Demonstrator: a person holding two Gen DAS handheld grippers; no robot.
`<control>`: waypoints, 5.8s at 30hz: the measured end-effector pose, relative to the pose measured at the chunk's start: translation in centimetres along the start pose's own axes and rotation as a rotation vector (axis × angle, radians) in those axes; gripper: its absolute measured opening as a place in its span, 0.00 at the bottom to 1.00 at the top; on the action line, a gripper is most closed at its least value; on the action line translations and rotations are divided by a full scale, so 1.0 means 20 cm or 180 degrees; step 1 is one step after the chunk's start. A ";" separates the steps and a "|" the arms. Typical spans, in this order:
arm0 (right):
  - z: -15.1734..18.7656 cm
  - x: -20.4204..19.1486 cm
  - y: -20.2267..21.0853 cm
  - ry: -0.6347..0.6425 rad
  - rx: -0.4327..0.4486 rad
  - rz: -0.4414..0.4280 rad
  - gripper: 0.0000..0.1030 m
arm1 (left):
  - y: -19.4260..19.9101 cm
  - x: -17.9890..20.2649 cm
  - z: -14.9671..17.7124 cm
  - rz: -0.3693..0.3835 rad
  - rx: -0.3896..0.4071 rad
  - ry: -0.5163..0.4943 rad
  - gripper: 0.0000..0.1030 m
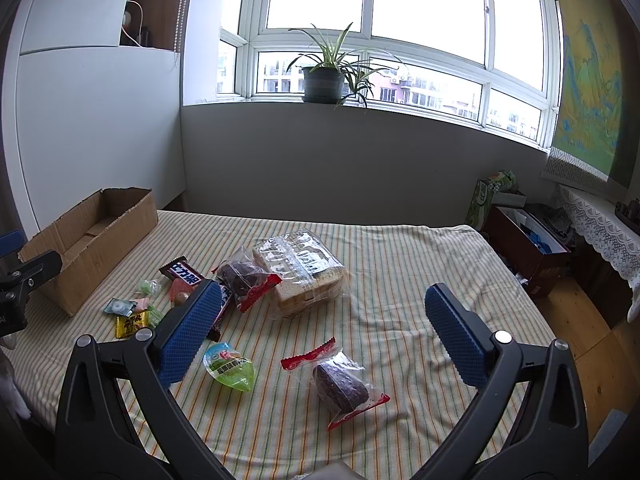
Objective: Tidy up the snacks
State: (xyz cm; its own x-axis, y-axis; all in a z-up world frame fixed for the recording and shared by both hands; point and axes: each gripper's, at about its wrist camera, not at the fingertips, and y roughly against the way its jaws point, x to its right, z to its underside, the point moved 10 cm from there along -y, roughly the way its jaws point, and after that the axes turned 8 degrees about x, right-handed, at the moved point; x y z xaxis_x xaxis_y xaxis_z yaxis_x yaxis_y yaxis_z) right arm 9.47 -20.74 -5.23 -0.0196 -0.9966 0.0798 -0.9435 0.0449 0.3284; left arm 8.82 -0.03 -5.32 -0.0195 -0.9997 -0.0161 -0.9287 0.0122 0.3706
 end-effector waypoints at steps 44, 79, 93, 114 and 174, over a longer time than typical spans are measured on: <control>0.08 0.13 0.04 -0.0019 -0.0087 -0.0076 1.00 | 0.01 -0.01 0.09 0.0074 -0.0162 -0.0037 0.95; 0.48 0.14 -0.21 0.0170 -0.0998 -0.0491 0.88 | -0.25 0.37 0.51 0.0776 -0.1179 -0.0197 0.72; 0.52 0.10 -0.30 0.0235 -0.1158 -0.0555 0.89 | -0.34 0.45 0.54 0.0784 -0.1288 -0.0461 0.73; 0.54 0.10 -0.30 0.0099 -0.1256 -0.0603 0.45 | -0.31 0.47 0.53 0.0769 -0.1162 -0.0553 0.33; -0.13 -1.63 -0.57 0.0620 -0.0776 -0.1909 0.43 | -0.29 -0.62 0.18 -0.0109 -0.0616 0.0678 0.31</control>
State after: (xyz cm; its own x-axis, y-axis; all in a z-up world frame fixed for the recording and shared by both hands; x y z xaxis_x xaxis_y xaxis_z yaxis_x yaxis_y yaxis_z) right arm 21.70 11.41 -9.18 0.5659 -0.8242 -0.0217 -0.6704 -0.4752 0.5699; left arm 13.18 12.30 -10.64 0.1080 -0.9818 0.1563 -0.8391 -0.0057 0.5440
